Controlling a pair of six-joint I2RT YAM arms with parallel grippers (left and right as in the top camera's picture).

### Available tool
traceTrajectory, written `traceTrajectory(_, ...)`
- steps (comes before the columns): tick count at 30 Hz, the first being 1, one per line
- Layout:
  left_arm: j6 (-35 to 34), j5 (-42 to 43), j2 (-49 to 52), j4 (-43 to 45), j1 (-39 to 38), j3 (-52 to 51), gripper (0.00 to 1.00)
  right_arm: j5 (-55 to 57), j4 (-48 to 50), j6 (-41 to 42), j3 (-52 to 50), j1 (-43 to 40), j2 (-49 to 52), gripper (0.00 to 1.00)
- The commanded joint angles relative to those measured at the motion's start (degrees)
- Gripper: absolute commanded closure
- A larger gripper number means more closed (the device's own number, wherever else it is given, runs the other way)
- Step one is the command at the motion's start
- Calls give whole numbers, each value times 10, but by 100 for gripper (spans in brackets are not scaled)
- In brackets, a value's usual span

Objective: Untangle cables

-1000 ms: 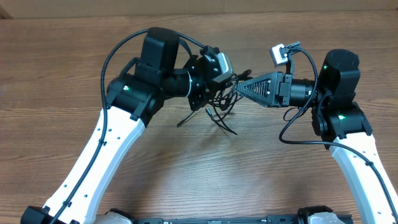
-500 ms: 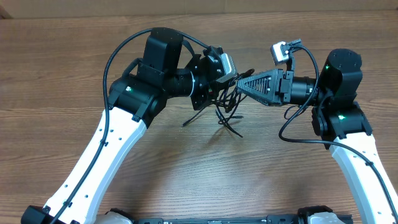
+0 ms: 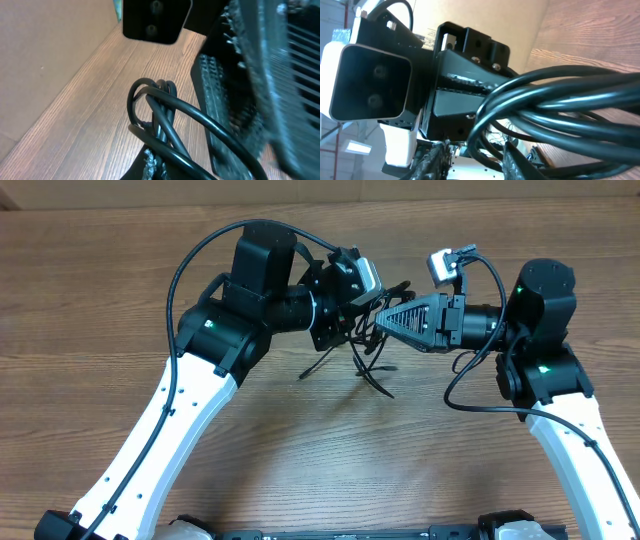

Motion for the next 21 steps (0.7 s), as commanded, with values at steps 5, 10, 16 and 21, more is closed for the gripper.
traceTrajectory(5,-13,3,-1,13,-12,3,96,19,15,2,5,42,-9,66)
traceTrajectory(10,-22,3,-1,14,-13,3,96,35,15,-7,5,61,-9,71)
traceTrajectory(16,-44,3,-1,16,-13,3,96,37,14,-19,5,68,-8,71)
traceTrajectory(21,-48,1,-1,16,-11,3,96,23,24,-19,5,68,-8,79)
